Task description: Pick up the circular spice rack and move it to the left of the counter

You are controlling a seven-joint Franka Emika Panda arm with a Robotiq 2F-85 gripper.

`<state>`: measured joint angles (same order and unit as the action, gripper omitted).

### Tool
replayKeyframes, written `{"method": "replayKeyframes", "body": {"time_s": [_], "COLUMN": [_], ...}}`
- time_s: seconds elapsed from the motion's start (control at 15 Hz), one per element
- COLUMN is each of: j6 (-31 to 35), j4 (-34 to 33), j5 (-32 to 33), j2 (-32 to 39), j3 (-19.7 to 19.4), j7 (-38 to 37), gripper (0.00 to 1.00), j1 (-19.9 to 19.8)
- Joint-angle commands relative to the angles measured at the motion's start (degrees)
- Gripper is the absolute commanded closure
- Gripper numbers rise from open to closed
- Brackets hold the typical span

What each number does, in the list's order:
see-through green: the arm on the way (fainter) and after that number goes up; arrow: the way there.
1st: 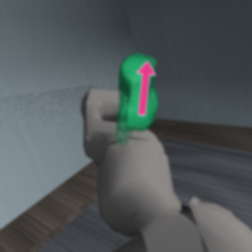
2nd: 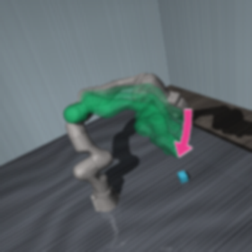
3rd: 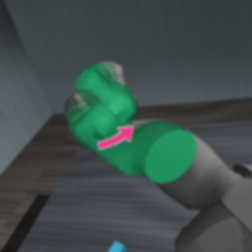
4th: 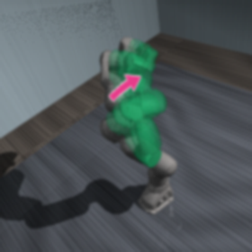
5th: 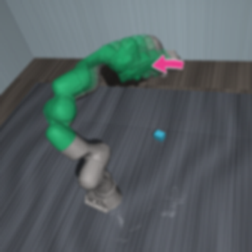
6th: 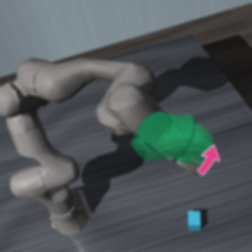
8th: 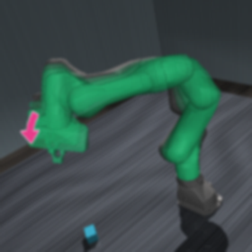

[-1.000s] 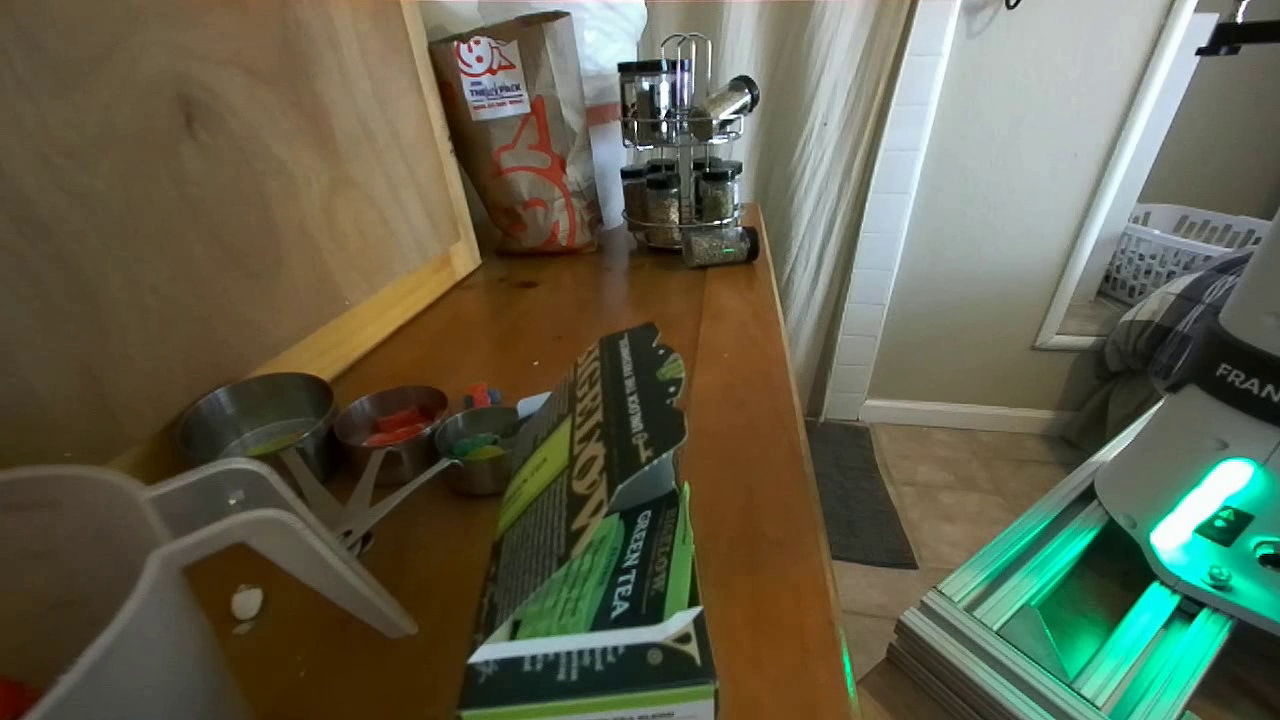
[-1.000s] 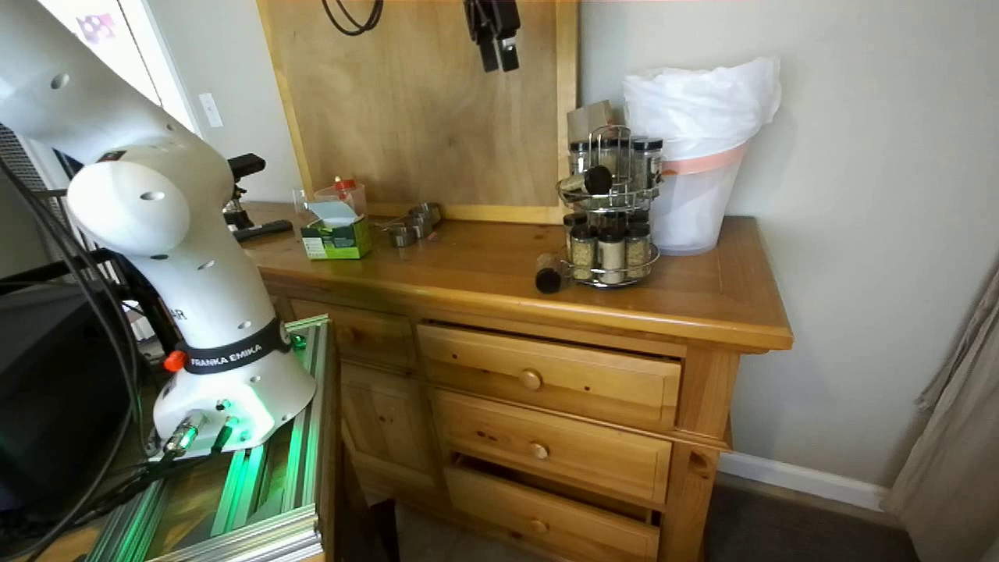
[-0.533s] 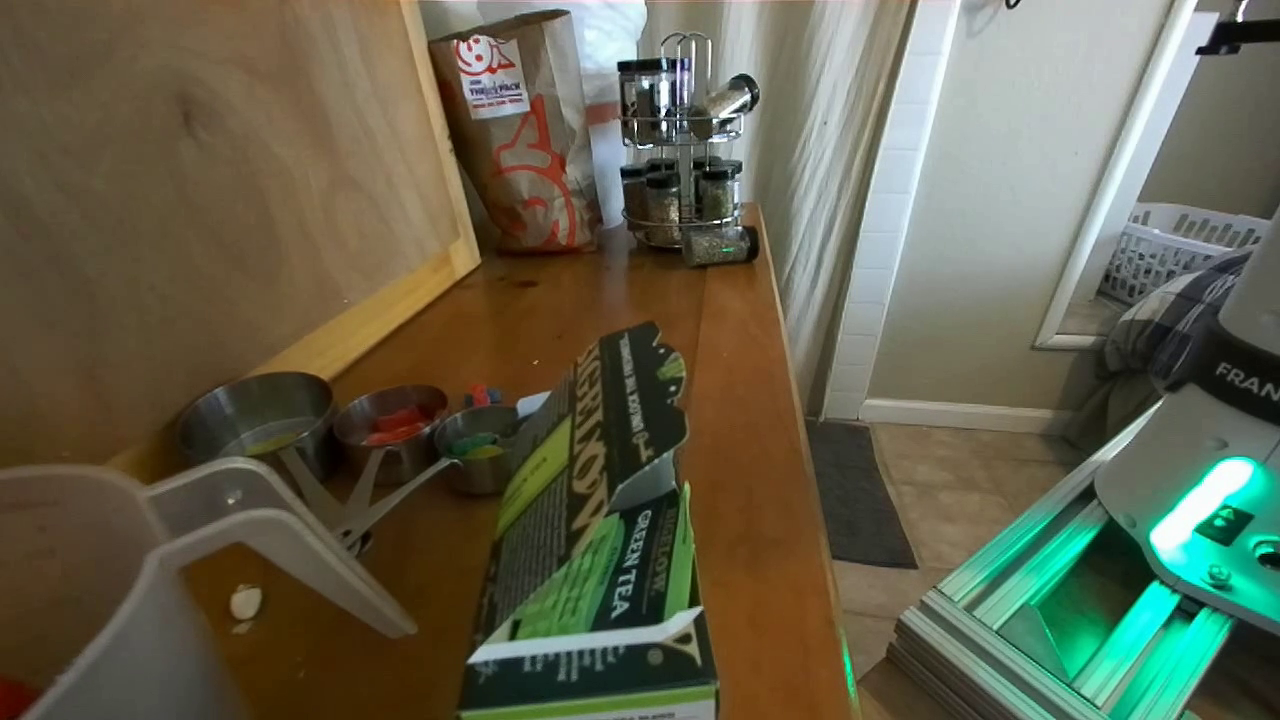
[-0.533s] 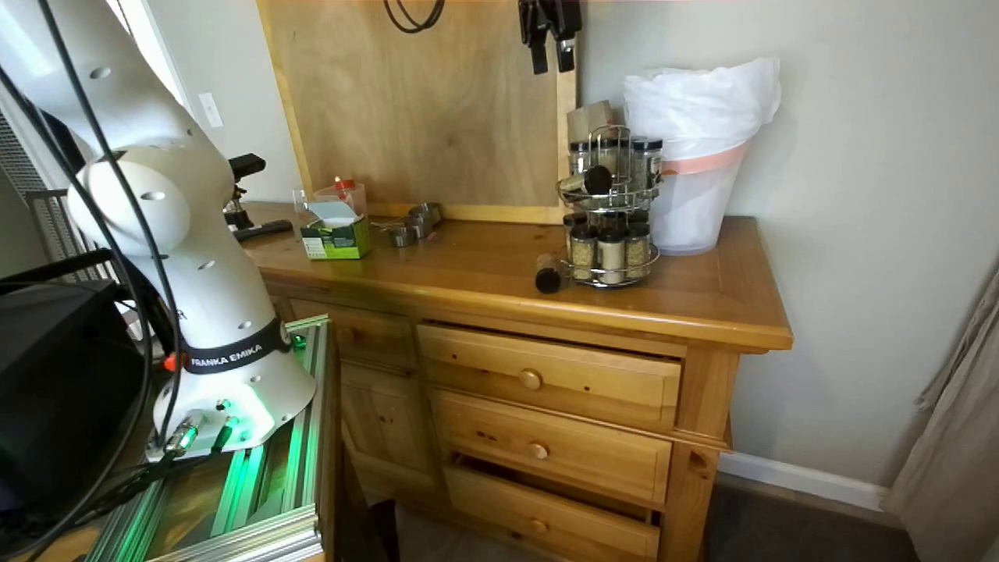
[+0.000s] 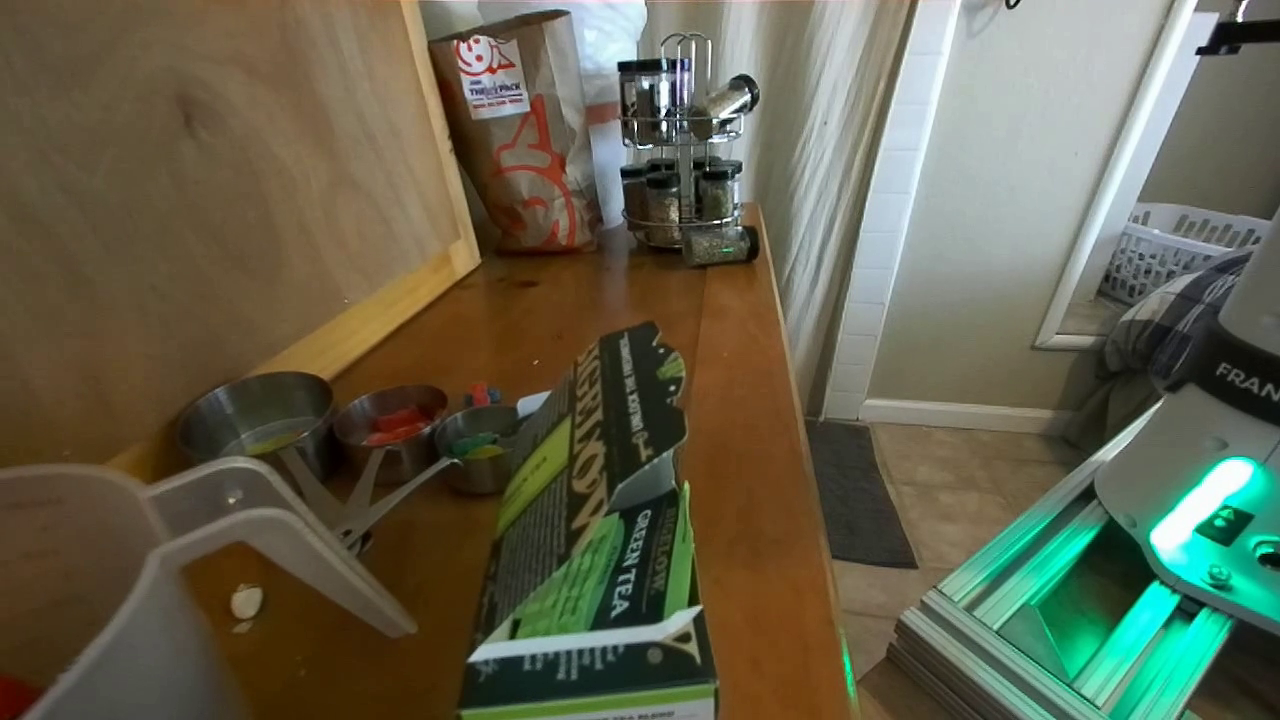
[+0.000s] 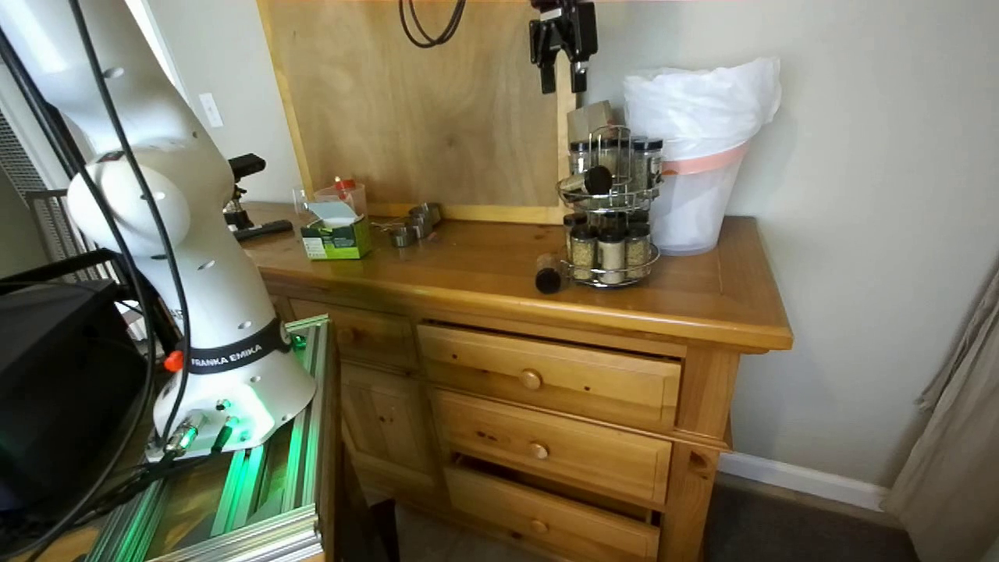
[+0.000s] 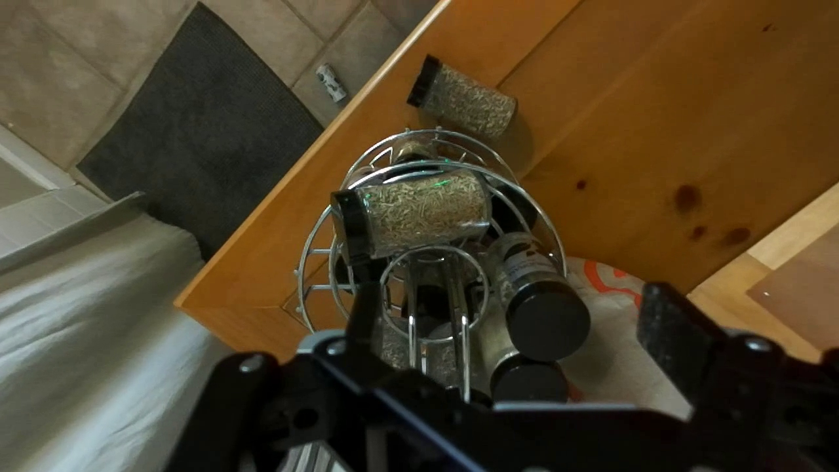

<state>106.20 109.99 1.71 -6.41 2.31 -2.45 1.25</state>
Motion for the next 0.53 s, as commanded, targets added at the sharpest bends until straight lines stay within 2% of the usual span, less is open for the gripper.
{"method": "replayKeyframes", "body": {"time_s": [0.0, 0.47], "j6": [-1.4, -1.5], "j4": [-5.6, -12.5], "j5": [0.4, -1.7], "j2": [8.1, 16.8], "j3": [-0.7, -2.1], "j7": [1.4, -1.6], "gripper": [0.00, 0.00], "j1": [-0.3, -0.7]}}
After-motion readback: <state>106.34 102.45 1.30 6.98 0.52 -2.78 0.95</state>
